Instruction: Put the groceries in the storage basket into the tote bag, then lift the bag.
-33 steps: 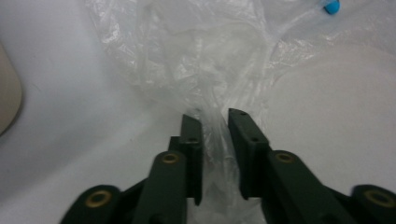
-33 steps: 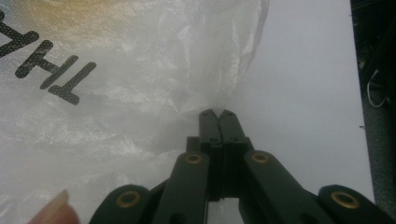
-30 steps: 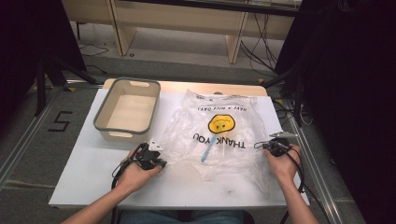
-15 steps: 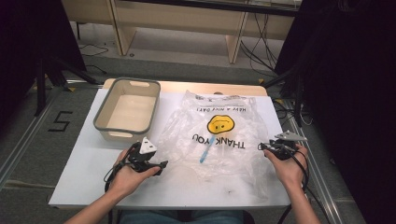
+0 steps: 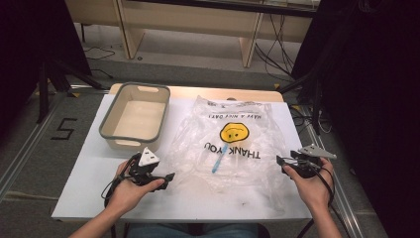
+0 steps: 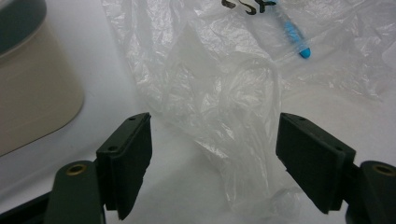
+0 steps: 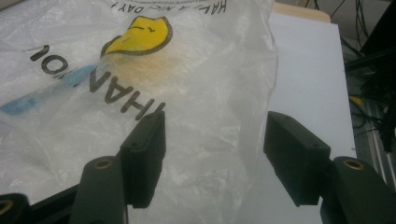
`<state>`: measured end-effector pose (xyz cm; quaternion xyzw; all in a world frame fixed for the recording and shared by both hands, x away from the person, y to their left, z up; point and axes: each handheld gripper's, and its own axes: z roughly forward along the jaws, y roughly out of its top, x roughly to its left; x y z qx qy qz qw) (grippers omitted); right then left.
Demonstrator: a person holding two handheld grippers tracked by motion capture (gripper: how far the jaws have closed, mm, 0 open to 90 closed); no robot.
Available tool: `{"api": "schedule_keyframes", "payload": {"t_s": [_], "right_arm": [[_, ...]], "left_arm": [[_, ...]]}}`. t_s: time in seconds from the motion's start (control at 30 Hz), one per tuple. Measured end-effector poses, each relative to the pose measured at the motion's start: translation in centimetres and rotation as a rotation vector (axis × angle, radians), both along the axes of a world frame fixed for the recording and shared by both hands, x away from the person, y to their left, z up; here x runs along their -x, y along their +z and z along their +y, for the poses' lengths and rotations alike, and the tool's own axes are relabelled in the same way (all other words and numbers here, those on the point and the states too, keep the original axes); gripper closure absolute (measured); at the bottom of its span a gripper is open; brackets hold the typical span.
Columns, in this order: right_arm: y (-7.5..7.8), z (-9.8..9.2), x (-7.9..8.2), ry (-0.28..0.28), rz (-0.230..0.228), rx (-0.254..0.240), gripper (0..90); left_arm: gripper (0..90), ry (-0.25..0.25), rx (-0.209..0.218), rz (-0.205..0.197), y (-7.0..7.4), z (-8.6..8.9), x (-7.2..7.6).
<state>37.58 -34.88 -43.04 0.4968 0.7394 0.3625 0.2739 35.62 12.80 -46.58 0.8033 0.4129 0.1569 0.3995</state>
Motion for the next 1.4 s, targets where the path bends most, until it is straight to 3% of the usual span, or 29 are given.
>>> {"api": "schedule_keyframes", "payload": {"t_s": [0.53, 0.7, 1.07, 1.4], "right_arm": [[-0.6, 0.4, 0.5, 0.015, 0.054, -0.016, 39.5], [-0.3, 0.9, 0.6, 0.033, 0.048, -0.019, 39.2], [-0.7, 1.5, 1.7, 0.086, 0.093, -0.041, 37.5], [-0.9, 1.4, 2.6, 0.102, 0.099, -0.04, 36.5]], "left_arm": [[26.3, -0.001, 0.009, 0.027, -0.5, 0.1, -0.3], [26.6, 0.0, 0.016, 0.025, -0.4, 0.2, -0.3], [27.0, 0.007, 0.011, 0.023, -0.3, -0.1, -0.3], [27.2, -0.01, 0.007, 0.054, -0.6, -0.6, -0.2]]}}
